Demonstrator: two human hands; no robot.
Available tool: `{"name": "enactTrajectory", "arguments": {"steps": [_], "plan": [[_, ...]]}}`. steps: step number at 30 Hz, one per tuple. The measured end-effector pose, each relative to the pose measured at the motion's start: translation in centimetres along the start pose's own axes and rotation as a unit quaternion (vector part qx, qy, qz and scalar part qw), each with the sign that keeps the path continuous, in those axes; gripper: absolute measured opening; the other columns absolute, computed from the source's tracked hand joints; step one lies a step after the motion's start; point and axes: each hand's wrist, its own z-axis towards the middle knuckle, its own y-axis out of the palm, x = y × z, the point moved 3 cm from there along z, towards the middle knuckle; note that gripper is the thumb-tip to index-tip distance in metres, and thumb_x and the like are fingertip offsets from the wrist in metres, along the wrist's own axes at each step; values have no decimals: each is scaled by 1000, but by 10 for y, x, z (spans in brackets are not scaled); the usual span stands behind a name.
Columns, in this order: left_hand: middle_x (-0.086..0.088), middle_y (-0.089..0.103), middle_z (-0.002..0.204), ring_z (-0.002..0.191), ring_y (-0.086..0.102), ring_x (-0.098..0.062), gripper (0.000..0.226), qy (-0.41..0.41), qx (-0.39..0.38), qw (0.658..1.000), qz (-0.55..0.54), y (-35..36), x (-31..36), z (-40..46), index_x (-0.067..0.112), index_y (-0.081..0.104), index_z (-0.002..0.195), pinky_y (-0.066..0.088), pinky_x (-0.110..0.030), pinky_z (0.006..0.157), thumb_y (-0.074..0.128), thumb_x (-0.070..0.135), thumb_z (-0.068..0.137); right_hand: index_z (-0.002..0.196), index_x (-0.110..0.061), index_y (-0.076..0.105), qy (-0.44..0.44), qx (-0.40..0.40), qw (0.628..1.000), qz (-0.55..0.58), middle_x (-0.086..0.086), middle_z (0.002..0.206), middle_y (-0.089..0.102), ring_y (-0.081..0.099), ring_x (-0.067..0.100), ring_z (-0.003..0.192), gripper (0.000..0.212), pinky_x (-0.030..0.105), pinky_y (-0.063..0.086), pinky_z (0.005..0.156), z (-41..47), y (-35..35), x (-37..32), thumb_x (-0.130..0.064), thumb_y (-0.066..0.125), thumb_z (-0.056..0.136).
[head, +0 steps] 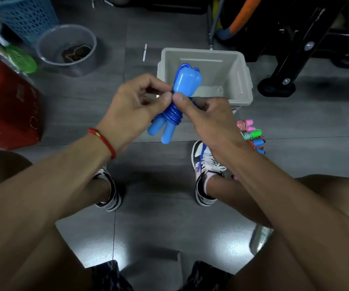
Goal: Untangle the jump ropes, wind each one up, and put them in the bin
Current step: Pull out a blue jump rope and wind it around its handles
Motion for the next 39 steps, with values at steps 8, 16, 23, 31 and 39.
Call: {"name": "enactTrajectory", "arguments": {"steps": [8, 16, 23, 31, 39], "plan": [[-20, 67, 120, 106, 69, -36, 51, -237, -185, 936, -180, 0, 9, -13, 1, 53, 135, 58, -48, 84, 62, 27, 92, 73, -6, 68, -65, -156, 984, -61, 4, 52, 50, 44, 0, 47, 40, 10, 39, 55, -10, -8, -12, -27, 54, 104], [-20, 72, 94, 76, 67, -24, 24, -199, 59, 977, -51, 0, -13, 1, 4, 66, 111, 51, -36, 64, 71, 17, 92, 82, -10, 71, -57, -58, 975, -208, -4, 61, 68, 53, 0, 48, 33, 12, 37, 49, -3, 14, 2, -34, 58, 100], [-13, 74, 86, 72, 67, -28, 23, -141, 150, 979, 6, 3, -23, 5, 9, 68, 101, 54, -41, 65, 75, 23, 84, 78, -2, 73, -25, -32, 985, -166, -6, 63, 71, 50, -3, 40, 32, 10, 33, 43, -7, 22, 1, -16, 54, 99], [-17, 75, 97, 76, 67, -24, 28, -28, 113, 993, -27, 13, -10, -2, 16, 73, 115, 58, -45, 73, 74, 12, 88, 73, -2, 74, -23, -16, 994, -108, -18, 40, 51, 47, 0, 41, 23, 13, 30, 44, -14, 24, 1, -10, 60, 89], [-14, 74, 112, 103, 70, -34, 28, -51, -3, 991, -125, 5, 0, -8, 8, 65, 126, 57, -51, 78, 58, 11, 100, 74, -7, 72, -68, -8, 993, -94, 16, 68, 66, 47, 18, 54, 46, 31, 38, 53, -13, -1, -1, -51, 69, 88]]}}
